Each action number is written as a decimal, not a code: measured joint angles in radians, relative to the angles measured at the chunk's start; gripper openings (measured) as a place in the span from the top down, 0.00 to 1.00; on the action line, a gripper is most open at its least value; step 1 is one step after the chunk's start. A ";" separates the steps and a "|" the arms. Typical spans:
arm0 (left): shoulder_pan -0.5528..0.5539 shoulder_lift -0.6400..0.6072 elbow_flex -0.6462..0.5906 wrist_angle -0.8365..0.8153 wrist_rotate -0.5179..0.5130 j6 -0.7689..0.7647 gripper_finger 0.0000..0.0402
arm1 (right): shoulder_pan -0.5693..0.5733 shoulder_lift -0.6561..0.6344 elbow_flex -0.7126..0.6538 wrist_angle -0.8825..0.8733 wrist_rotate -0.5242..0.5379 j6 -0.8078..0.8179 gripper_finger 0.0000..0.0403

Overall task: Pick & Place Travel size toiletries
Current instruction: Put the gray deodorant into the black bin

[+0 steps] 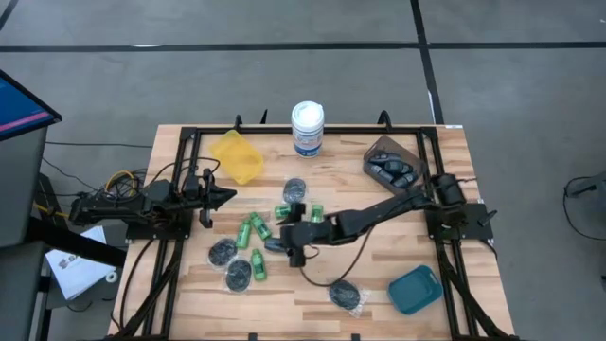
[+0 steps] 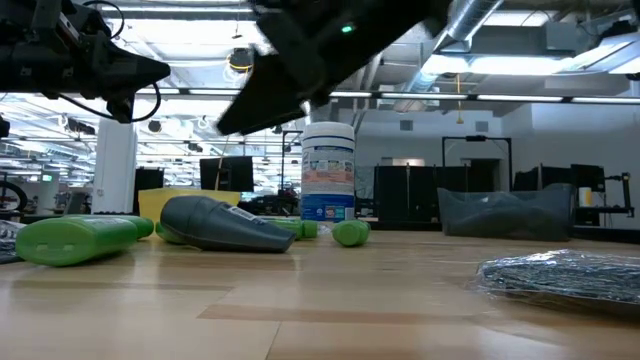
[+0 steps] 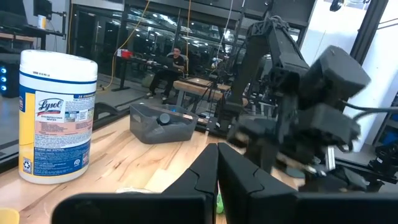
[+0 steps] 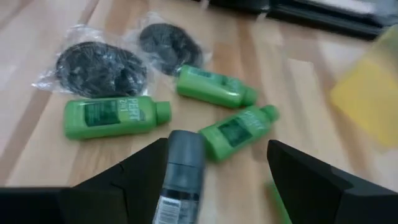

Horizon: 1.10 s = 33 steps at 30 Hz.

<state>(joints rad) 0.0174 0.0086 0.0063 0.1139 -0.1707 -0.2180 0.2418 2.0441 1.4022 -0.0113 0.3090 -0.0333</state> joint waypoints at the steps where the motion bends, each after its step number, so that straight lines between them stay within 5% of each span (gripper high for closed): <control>1: 0.000 0.000 0.000 0.000 0.000 0.000 1.00 | -0.001 0.019 0.013 -0.003 -0.008 0.004 0.34; 24: 0.000 0.005 0.000 0.008 0.000 0.000 1.00 | -0.017 0.237 0.046 0.134 -0.076 0.116 0.35; 33: 0.000 0.020 0.000 0.014 0.000 0.000 1.00 | -0.020 0.233 0.046 0.112 -0.076 0.104 0.52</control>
<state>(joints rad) 0.0174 0.0283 0.0059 0.1275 -0.1710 -0.2180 0.2221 2.2768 1.4483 0.1012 0.2325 0.0708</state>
